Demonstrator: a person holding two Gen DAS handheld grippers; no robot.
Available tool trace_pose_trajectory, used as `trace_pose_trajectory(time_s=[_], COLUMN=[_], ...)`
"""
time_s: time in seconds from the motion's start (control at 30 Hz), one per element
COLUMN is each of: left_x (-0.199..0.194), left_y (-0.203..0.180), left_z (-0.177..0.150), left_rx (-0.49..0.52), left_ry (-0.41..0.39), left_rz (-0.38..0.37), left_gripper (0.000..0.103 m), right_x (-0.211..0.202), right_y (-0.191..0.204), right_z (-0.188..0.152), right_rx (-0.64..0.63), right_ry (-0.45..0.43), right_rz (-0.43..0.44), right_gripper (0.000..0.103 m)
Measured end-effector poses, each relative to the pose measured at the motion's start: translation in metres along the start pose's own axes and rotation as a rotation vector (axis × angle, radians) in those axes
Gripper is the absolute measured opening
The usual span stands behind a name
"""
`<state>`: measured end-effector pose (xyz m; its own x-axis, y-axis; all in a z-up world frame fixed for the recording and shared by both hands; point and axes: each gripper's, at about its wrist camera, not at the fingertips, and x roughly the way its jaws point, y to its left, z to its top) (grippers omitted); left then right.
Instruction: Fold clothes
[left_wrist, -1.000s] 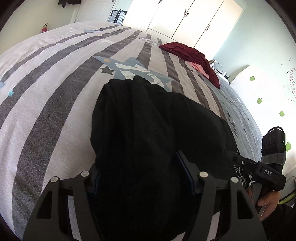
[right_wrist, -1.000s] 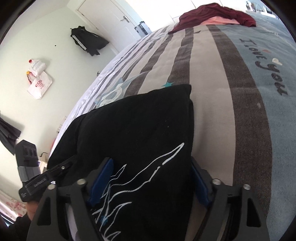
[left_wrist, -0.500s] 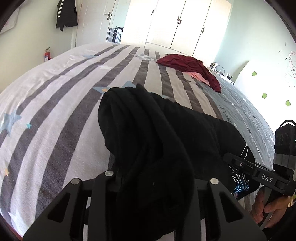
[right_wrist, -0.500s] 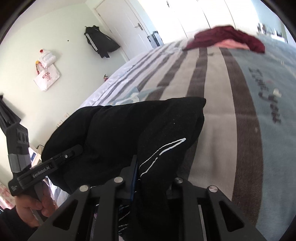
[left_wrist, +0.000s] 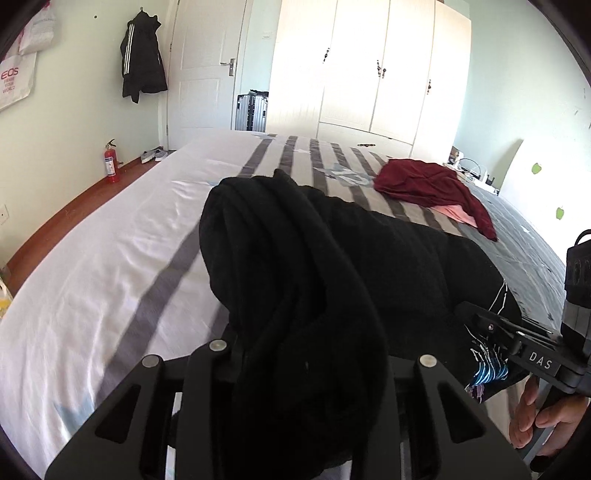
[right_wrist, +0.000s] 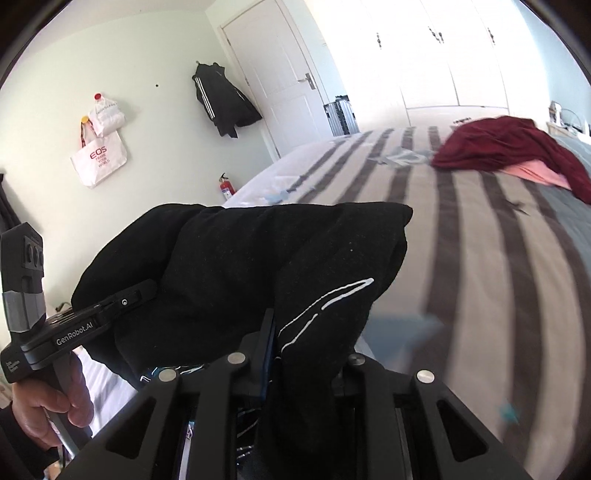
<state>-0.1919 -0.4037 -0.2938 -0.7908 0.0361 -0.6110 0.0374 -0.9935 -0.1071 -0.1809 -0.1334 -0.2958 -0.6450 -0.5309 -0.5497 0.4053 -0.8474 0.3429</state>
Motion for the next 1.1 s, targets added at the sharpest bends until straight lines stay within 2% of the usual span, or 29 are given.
trace_pose_trajectory(time_s=[0.1, 0.23, 0.47, 0.57, 0.63, 0.67, 0.7, 0.73, 0.8, 0.83, 0.87, 0.97, 1.03, 1.1], left_x=[0.047, 0.110, 0.206, 0.249, 0.281, 0.293, 0.300, 0.303, 0.303, 0.299, 0.294, 0.269, 0.251, 0.238], left_y=[0.051, 0.104, 0.156, 0.167, 0.175, 0.179, 0.186, 0.196, 0.216, 0.225, 0.231, 0.244, 0.259, 0.261], left_z=[0.035, 0.073, 0.135, 0.148, 0.145, 0.142, 0.139, 0.137, 0.133, 0.131, 0.131, 0.135, 0.144, 0.156], left_rx=[0.012, 0.021, 0.018, 0.017, 0.020, 0.014, -0.011, -0.057, -0.150, -0.182, -0.195, -0.225, -0.248, -0.249], left_ry=[0.002, 0.046, 0.095, 0.132, 0.178, 0.190, 0.185, 0.175, 0.167, 0.161, 0.157, 0.135, 0.089, 0.029], left_rz=[0.037, 0.040, -0.010, -0.023, -0.031, -0.034, -0.046, -0.070, -0.135, -0.164, -0.179, -0.178, -0.122, -0.062], left_gripper=[0.026, 0.026, 0.026, 0.026, 0.029, 0.031, 0.042, 0.054, 0.065, 0.067, 0.069, 0.074, 0.078, 0.078], right_x=[0.072, 0.152, 0.254, 0.296, 0.325, 0.338, 0.350, 0.356, 0.351, 0.347, 0.337, 0.307, 0.285, 0.267], right_y=[0.022, 0.050, 0.065, 0.058, 0.050, 0.046, 0.041, 0.038, 0.029, 0.023, 0.015, 0.006, 0.011, 0.022], right_z=[0.032, 0.067, 0.133, 0.156, 0.162, 0.163, 0.161, 0.158, 0.151, 0.148, 0.144, 0.138, 0.139, 0.146], right_rx=[0.007, 0.016, 0.053, 0.073, 0.088, 0.091, 0.097, 0.098, 0.131, 0.159, 0.188, 0.200, 0.157, 0.100], right_ry=[-0.006, 0.012, 0.038, 0.056, 0.089, 0.107, 0.119, 0.119, 0.087, 0.085, 0.071, 0.042, 0.023, -0.017], right_rz=[-0.001, -0.040, -0.132, -0.174, -0.207, -0.222, -0.236, -0.242, -0.237, -0.228, -0.222, -0.242, -0.280, -0.354], right_gripper=[0.017, 0.017, 0.017, 0.018, 0.018, 0.019, 0.021, 0.027, 0.043, 0.055, 0.061, 0.062, 0.062, 0.062])
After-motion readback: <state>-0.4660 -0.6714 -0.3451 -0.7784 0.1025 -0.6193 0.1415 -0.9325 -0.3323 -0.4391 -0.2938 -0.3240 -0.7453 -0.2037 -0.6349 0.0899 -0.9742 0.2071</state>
